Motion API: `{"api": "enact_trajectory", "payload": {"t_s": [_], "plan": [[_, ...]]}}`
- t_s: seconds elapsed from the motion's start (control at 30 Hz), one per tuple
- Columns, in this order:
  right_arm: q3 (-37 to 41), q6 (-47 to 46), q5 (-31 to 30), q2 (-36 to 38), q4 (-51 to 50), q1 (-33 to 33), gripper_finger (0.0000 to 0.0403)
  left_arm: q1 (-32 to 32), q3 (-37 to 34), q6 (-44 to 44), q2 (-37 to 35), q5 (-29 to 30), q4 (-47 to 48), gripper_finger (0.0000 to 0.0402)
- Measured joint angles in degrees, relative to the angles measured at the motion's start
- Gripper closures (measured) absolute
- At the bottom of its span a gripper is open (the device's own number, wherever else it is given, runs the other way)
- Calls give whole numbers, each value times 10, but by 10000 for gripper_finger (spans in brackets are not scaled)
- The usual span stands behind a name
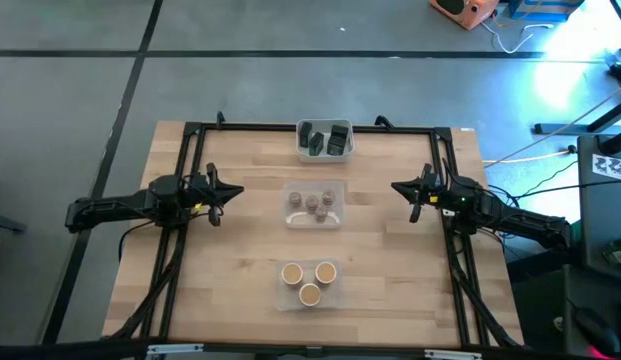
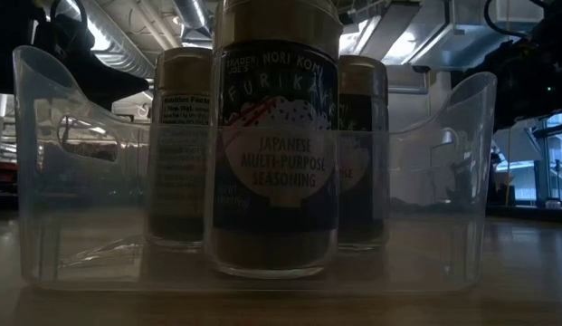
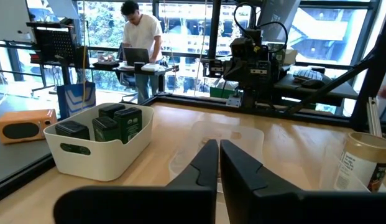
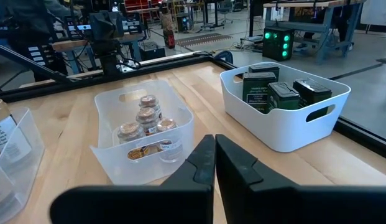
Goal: Sort spices by type
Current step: Return to Home Position
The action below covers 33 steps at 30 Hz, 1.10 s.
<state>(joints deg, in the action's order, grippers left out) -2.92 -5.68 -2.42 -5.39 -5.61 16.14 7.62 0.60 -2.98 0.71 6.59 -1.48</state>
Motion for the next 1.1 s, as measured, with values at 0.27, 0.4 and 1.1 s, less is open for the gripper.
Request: {"api": "enact_trajectory", "payload": {"t_s": [0.27, 0.4, 1.1], "plan": [[0, 0, 0, 0, 0, 0, 388, 0, 0, 0, 0, 0, 0, 394], [0, 0, 0, 0, 0, 0, 388, 0, 0, 0, 0, 0, 0, 399], [0, 0, 0, 0, 0, 0, 388, 0, 0, 0, 0, 0, 0, 395]]}}
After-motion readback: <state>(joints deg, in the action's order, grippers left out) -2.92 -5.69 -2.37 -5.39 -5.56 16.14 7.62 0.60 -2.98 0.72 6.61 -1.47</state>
